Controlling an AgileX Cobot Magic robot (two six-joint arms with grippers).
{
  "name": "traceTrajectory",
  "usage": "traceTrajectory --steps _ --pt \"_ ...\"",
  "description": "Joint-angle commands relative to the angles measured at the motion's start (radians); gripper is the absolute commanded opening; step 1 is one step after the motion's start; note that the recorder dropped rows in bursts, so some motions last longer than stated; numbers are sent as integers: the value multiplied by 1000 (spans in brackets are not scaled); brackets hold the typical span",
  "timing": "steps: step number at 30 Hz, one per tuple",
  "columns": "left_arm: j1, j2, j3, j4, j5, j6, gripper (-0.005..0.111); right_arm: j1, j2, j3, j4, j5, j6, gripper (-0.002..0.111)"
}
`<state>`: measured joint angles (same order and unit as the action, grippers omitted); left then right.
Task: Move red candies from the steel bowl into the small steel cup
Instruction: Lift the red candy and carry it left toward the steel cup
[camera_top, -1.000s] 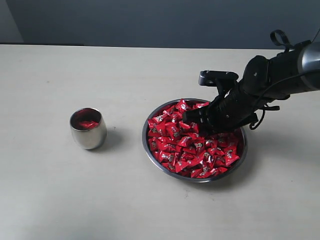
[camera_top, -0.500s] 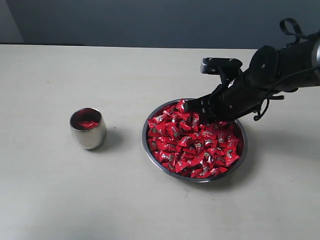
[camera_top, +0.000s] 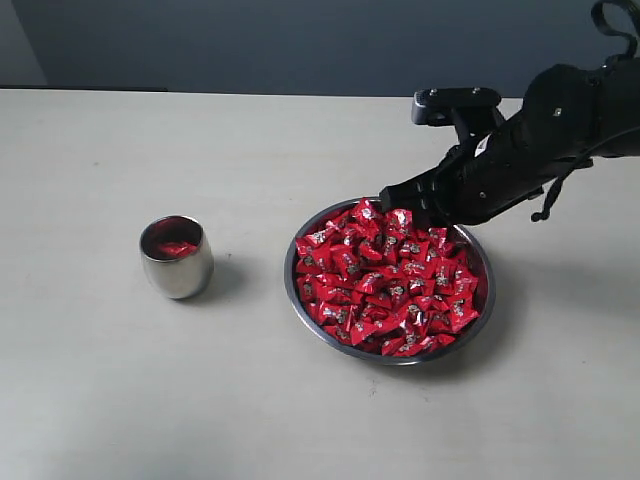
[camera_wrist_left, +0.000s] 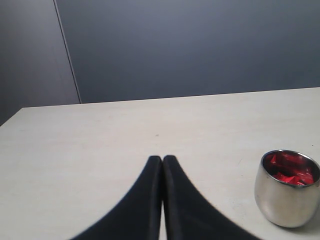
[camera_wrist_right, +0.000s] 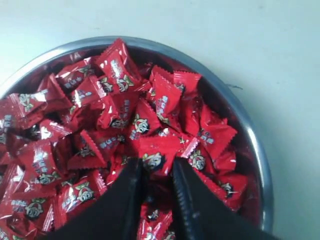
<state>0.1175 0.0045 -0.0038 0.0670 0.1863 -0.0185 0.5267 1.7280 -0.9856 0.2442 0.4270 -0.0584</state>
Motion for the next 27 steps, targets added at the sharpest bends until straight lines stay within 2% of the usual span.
traceTrajectory --steps 1,7,12,23,27 --pt "1 -4 4 1 -5 -1 0 -30 -62 50 -27 -15 25 -1" --pt "1 -4 4 1 -5 -1 0 -39 -112 149 7 -98 16 -1" --pt "1 -4 4 1 -5 -1 0 -37 -112 155 113 -111 -92 -1" --pt "1 -4 4 1 -5 -1 0 -37 -43 153 657 -190 -671 -1" --pt "1 -4 4 1 -5 -1 0 -37 -9 151 937 -154 -985 -1"
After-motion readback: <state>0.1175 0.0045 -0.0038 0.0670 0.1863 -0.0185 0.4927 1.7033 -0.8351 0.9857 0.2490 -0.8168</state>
